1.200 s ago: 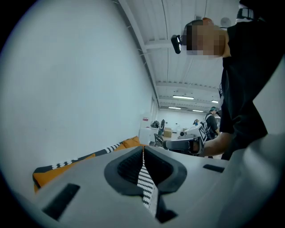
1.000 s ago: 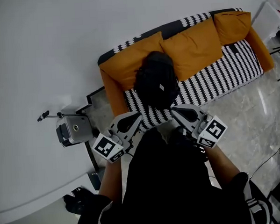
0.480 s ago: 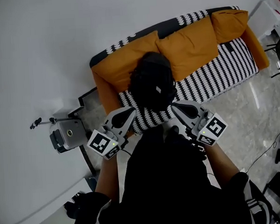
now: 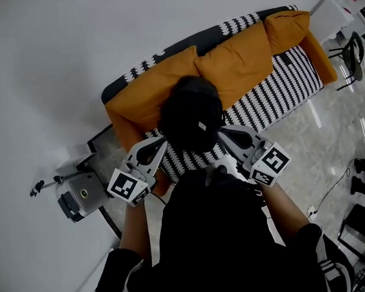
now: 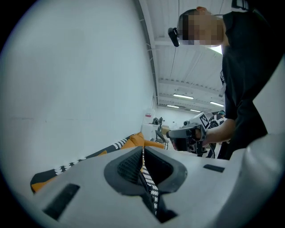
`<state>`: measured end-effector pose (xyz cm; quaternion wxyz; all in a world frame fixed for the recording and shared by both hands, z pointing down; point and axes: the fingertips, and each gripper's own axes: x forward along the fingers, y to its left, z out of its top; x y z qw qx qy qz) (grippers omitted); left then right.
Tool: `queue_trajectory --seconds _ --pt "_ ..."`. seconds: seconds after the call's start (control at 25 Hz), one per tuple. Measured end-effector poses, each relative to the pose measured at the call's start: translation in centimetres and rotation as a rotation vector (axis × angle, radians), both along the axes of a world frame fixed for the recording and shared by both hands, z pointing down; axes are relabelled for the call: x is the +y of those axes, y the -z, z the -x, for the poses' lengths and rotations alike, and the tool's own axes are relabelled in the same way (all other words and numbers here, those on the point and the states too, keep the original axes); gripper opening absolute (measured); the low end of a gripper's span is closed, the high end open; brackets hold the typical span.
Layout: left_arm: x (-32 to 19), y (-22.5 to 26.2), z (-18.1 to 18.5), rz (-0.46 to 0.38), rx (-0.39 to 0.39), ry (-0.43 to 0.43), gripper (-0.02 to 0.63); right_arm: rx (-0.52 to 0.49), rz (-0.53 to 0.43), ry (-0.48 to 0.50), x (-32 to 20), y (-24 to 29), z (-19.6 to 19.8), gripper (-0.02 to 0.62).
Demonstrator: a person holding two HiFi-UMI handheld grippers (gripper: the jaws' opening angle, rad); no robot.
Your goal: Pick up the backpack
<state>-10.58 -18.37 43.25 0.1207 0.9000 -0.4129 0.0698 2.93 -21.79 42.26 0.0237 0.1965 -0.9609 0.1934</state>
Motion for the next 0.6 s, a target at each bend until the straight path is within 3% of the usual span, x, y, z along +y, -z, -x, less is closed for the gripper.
queue_trajectory --seconds 0.2,0.6 --pt "-1.9 -2.4 2.2 0.030 0.035 -0.005 0.026 0.053 0.002 -0.051 -1.9 -1.1 1.1 0.029" --pt "-5.0 -5.7 3.9 0.014 0.023 0.008 0.026 0.136 -0.059 -0.088 -5.6 -3.1 1.5 0.029"
